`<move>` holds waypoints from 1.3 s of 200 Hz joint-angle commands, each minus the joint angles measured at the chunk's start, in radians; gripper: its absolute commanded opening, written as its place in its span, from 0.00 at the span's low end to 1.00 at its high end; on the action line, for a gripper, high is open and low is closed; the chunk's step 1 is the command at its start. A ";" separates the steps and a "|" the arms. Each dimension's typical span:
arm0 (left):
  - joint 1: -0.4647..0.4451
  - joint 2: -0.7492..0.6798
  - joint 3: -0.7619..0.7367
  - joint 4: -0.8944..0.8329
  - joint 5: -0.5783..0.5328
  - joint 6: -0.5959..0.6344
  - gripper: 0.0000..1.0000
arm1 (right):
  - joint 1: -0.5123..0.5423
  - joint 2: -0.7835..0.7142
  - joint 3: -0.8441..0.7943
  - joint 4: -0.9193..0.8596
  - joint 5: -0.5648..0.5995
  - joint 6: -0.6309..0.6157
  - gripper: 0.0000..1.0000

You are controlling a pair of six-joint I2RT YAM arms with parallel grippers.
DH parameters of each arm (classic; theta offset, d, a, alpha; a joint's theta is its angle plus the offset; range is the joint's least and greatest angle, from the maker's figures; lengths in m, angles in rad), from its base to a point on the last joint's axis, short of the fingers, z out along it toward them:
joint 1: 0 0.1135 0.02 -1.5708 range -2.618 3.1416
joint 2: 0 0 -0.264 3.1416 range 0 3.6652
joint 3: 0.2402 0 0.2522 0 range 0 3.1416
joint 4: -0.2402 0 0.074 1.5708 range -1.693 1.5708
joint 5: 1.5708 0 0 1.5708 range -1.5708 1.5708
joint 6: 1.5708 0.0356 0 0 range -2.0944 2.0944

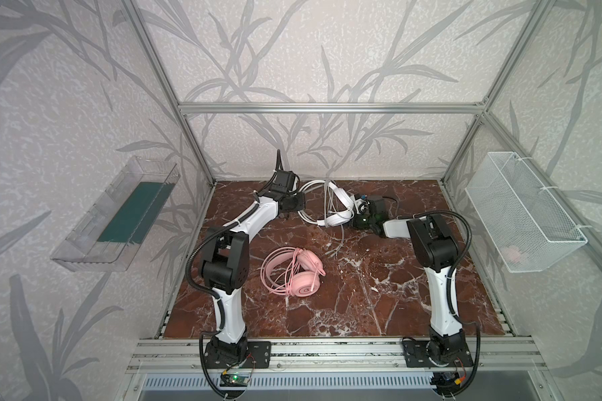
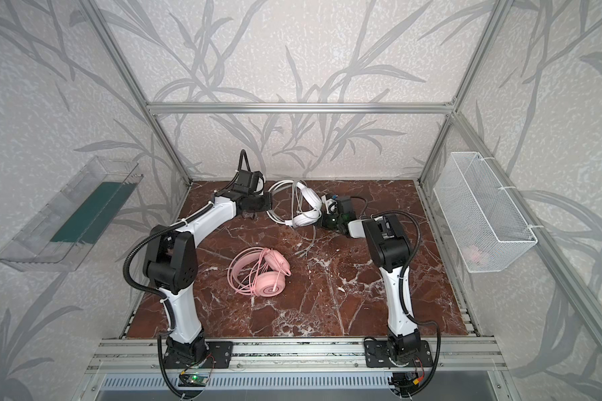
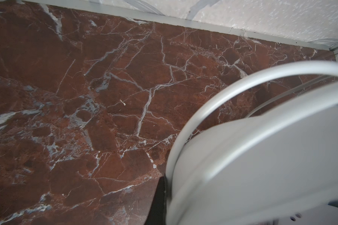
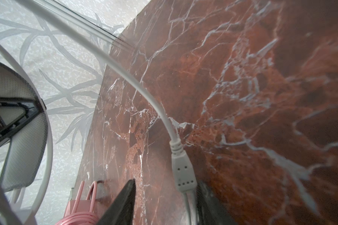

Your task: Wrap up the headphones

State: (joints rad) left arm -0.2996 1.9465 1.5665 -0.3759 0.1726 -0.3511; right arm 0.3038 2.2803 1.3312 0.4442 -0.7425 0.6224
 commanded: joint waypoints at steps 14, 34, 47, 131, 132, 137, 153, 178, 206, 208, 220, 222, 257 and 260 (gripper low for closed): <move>0.001 -0.048 0.050 0.029 0.035 -0.027 0.00 | 0.023 0.045 -0.005 0.010 -0.065 0.064 0.48; 0.001 -0.045 0.056 0.041 0.036 -0.040 0.00 | 0.034 0.046 -0.029 0.028 -0.093 0.081 0.46; 0.001 -0.041 0.062 0.050 0.042 -0.048 0.00 | 0.041 0.048 -0.040 0.042 -0.107 0.094 0.45; 0.001 -0.035 0.072 0.038 0.091 -0.043 0.00 | 0.046 0.059 -0.021 0.016 -0.031 0.073 0.56; 0.001 -0.036 0.072 0.037 0.090 -0.043 0.00 | 0.046 0.061 -0.018 0.015 -0.032 0.074 0.56; 0.000 -0.037 0.070 0.036 0.089 -0.042 0.00 | 0.046 0.068 -0.002 0.008 -0.040 0.078 0.55; 0.002 -0.040 0.070 0.030 0.070 -0.040 0.00 | 0.047 0.080 0.026 -0.003 -0.061 0.091 0.50; 0.002 -0.046 0.065 0.039 0.033 -0.062 0.00 | 0.047 0.075 -0.015 0.041 -0.094 0.130 0.42; 0.004 -0.043 0.057 0.073 0.019 -0.099 0.00 | 0.049 0.064 -0.095 0.118 -0.120 0.184 0.34; 0.004 -0.043 0.056 0.075 0.016 -0.101 0.00 | 0.049 0.062 -0.098 0.122 -0.122 0.188 0.34; 0.002 -0.042 0.046 0.094 0.008 -0.120 0.00 | 0.050 0.058 -0.123 0.146 -0.140 0.209 0.32; 0.002 -0.040 0.044 0.098 0.006 -0.124 0.00 | 0.050 0.058 -0.127 0.149 -0.143 0.214 0.32; -0.009 -0.032 0.016 0.152 -0.022 -0.184 0.00 | 0.058 0.037 -0.165 0.142 -0.191 0.237 0.30; -0.010 -0.031 0.014 0.155 -0.025 -0.186 0.00 | 0.058 0.034 -0.168 0.141 -0.191 0.236 0.29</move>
State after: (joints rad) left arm -0.3004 1.9465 1.5917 -0.3199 0.1619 -0.4545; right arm 0.3511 2.3035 1.2259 0.6647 -0.9058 0.8356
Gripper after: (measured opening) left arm 0.054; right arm 0.309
